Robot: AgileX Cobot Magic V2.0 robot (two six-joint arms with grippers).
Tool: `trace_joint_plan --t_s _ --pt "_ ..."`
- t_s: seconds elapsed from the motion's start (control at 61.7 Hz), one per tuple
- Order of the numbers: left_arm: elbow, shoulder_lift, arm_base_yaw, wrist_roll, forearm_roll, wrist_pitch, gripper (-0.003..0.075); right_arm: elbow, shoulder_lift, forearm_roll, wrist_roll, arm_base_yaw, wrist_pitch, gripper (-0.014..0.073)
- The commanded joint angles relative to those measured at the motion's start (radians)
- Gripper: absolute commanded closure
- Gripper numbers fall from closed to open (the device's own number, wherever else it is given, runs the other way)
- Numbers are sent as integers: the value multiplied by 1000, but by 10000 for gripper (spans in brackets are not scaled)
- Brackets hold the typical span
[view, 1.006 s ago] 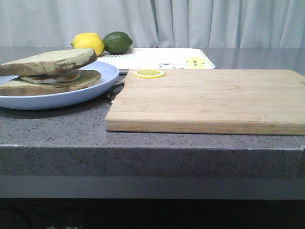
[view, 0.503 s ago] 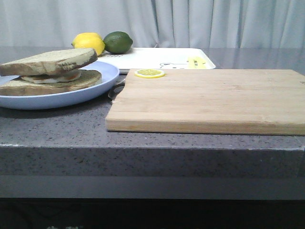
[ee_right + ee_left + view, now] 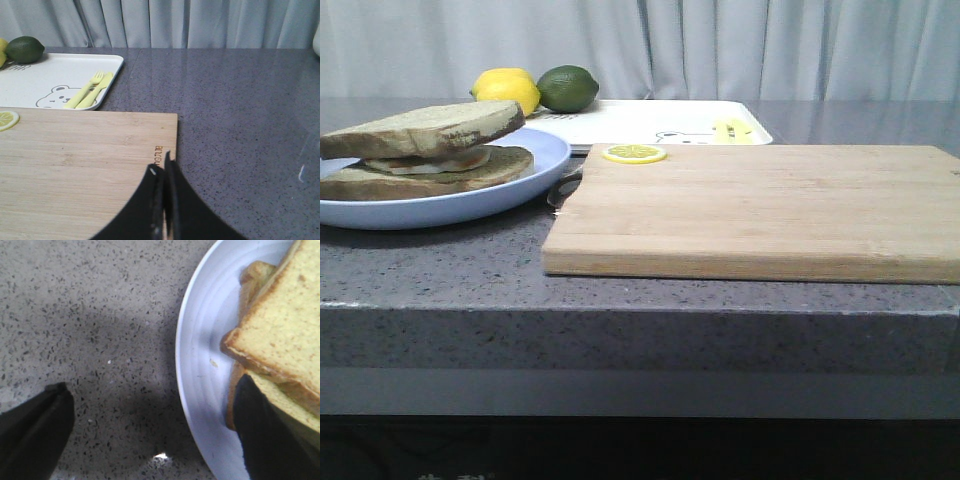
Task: Place bread and move sandwich to tray
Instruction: 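Reach the left gripper to the rim of the blue plate, then grip the plate rim with the left gripper and lift the plate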
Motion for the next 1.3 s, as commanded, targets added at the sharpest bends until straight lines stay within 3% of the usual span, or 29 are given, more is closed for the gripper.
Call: trace_joint_plan --t_s 0.0,0.195,0.503,0.714,0.957,1.135,1.281 --pt "-37 -14 -2 24 -35 -48 199 -26 4 -10 0 -6 -84 655" --pt "-37 29 -4 46 -70 -66 395 -26 4 -10 0 -6 -84 655" --pt "-37 48 -6 48 -71 -114 529 -26 4 -10 0 -6 -84 655" --pt "-37 48 -6 50 -71 -118 741 -26 4 -10 0 -6 -84 655" --pt "-37 48 -6 74 -121 -129 739 -26 4 -10 0 -6 -84 655" --pt "-37 46 -2 261 -384 -120 739 -26 4 -10 0 -6 -84 655" --pt "-40 46 -2 303 -467 -114 739 -26 4 -10 0 -6 -84 655"
